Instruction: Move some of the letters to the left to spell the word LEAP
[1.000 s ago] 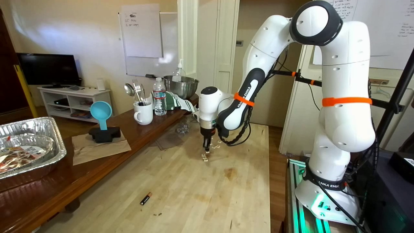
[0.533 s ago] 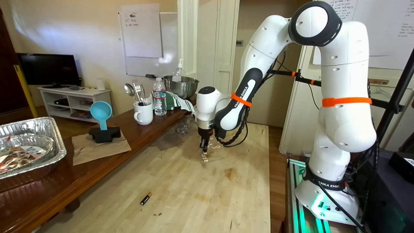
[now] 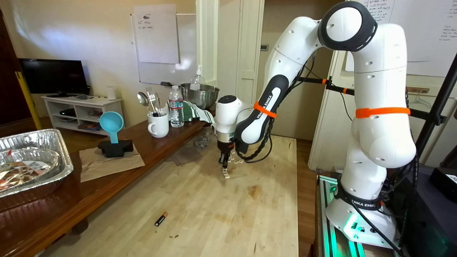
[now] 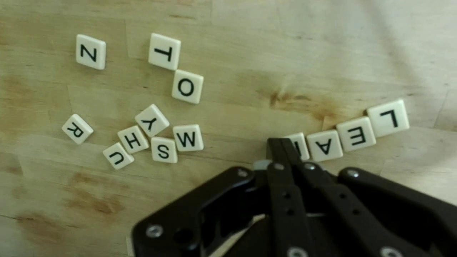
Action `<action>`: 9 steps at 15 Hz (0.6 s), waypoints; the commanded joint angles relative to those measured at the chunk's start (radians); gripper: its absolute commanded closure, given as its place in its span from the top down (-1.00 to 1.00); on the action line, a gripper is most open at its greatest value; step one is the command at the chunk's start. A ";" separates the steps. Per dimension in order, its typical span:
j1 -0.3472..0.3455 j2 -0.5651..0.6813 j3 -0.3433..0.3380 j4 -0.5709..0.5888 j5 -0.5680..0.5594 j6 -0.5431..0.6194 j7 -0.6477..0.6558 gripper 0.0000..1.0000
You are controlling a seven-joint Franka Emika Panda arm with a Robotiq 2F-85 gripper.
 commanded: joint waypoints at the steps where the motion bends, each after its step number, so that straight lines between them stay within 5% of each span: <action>1: 0.023 0.044 -0.002 0.021 0.030 -0.032 0.017 -1.00; 9: 0.025 0.043 0.003 0.027 0.038 -0.057 0.013 -1.00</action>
